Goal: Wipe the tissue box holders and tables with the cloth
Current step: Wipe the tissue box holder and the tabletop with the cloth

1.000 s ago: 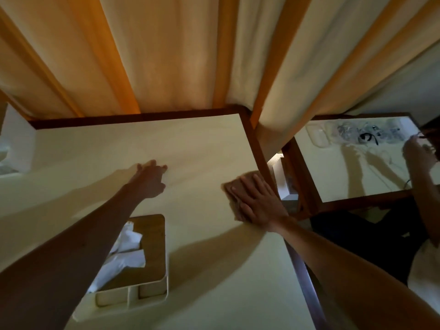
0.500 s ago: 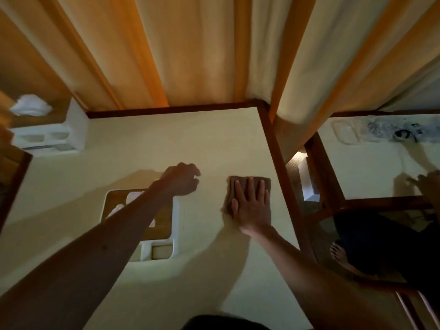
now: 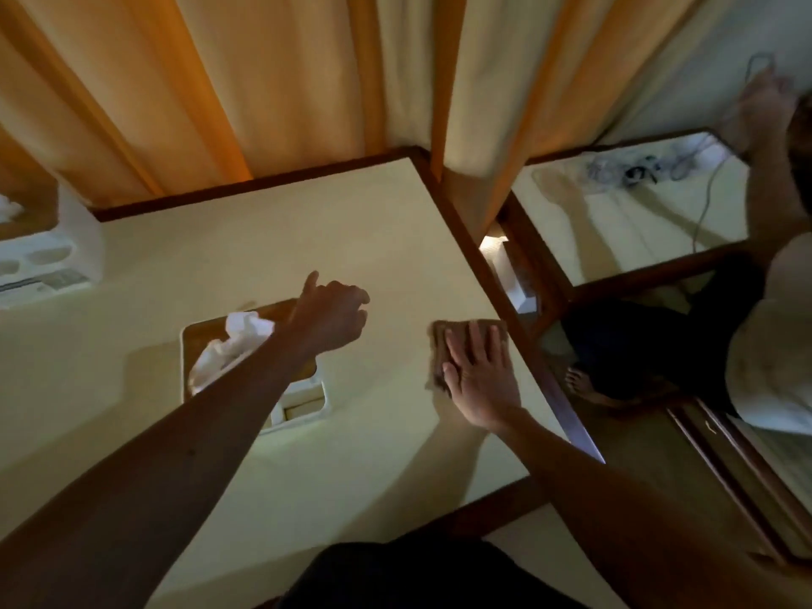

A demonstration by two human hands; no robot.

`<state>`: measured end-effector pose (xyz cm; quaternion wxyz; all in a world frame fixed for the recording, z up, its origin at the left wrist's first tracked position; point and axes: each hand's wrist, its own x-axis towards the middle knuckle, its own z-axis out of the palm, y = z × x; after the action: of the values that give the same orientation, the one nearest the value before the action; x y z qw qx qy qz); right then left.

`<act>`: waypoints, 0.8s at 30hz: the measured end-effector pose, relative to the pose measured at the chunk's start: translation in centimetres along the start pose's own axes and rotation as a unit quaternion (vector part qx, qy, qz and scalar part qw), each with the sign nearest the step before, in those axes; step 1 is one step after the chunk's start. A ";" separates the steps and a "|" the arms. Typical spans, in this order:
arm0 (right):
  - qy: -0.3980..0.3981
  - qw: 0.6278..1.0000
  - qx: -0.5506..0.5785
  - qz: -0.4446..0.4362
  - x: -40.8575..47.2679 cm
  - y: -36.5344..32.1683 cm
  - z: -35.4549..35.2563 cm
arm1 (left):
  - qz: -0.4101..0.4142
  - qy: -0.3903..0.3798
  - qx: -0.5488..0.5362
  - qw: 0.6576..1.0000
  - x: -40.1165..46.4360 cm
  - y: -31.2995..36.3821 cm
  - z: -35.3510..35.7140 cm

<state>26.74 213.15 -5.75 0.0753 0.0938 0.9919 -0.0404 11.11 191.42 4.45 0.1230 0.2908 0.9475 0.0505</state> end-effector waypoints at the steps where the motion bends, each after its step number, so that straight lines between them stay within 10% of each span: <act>1: 0.008 0.999 0.014 0.047 -1.6 0.3 0.4 | 0.020 -0.005 0.012 1.000 -0.4 1.3 0.5; 10: 0.003 1.000 0.024 0.008 -14.5 -9.8 3.3 | 0.097 -0.068 -0.098 0.988 -8.6 4.9 7.4; 19: -0.017 0.991 0.006 -0.132 -15.1 -10.7 3.2 | -0.044 0.040 -0.263 0.963 -20.0 0.4 11.7; 24: -0.049 0.967 0.208 -0.141 -11.4 -14.1 1.0 | -0.249 0.188 -0.376 0.873 -22.8 -2.6 11.7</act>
<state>35.23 197.21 -4.06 0.0964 -0.0358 0.9599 -0.2609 31.08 176.74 -2.64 0.0509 -0.0376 0.9034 0.4241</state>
